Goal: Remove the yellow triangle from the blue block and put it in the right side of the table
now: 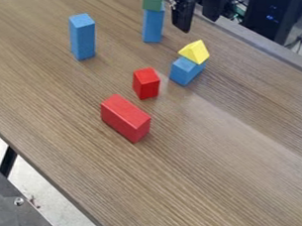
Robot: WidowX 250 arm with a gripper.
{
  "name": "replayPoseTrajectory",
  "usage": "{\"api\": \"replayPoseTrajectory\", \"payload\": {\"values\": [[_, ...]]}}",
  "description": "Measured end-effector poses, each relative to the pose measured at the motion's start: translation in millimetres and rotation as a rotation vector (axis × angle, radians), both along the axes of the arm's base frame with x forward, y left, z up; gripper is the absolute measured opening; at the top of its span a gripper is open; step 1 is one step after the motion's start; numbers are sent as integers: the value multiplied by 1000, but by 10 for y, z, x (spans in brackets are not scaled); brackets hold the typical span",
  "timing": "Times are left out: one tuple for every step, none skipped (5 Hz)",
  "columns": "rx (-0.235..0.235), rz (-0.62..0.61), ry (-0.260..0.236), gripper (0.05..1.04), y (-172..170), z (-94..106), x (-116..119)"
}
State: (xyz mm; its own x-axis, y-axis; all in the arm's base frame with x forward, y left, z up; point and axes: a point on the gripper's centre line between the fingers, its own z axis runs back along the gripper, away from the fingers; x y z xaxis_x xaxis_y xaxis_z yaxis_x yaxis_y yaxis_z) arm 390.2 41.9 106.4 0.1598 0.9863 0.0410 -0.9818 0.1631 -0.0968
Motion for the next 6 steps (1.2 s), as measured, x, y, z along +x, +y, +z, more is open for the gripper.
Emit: {"api": "replayPoseTrajectory", "payload": {"values": [[-9, 37, 23, 1001, -5, -142, 0], [-25, 79, 37, 1001, -22, -231, 9], [-27, 102, 73, 1001, -27, -388, 0], [-17, 92, 79, 1001, -58, -452, 20], [-12, 101, 80, 950, -56, -500, 71], [-1, 100, 76, 662, -34, -550, 124]]}}
